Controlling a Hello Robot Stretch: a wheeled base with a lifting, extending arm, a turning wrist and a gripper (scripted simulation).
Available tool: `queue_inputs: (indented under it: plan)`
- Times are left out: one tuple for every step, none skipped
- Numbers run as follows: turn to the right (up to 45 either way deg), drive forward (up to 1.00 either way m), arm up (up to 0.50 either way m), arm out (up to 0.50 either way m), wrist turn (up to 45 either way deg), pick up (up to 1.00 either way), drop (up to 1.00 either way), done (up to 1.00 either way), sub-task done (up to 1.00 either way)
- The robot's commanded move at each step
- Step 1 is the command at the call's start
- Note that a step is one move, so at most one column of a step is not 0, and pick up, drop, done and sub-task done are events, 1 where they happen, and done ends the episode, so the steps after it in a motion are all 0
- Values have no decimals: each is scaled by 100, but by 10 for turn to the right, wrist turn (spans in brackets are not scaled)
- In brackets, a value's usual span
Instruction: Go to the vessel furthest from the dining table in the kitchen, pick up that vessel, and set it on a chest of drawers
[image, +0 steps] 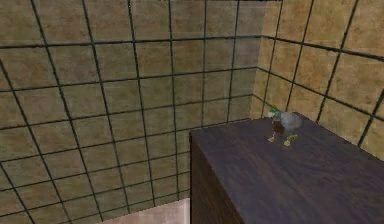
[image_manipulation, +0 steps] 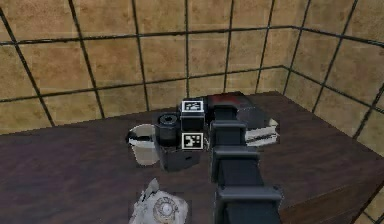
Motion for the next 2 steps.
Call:
queue_inputs:
  plan:
    - [0,0,0,-8,0,0,0,0,0]
    - [0,0,0,0,0,0,0,100,0]
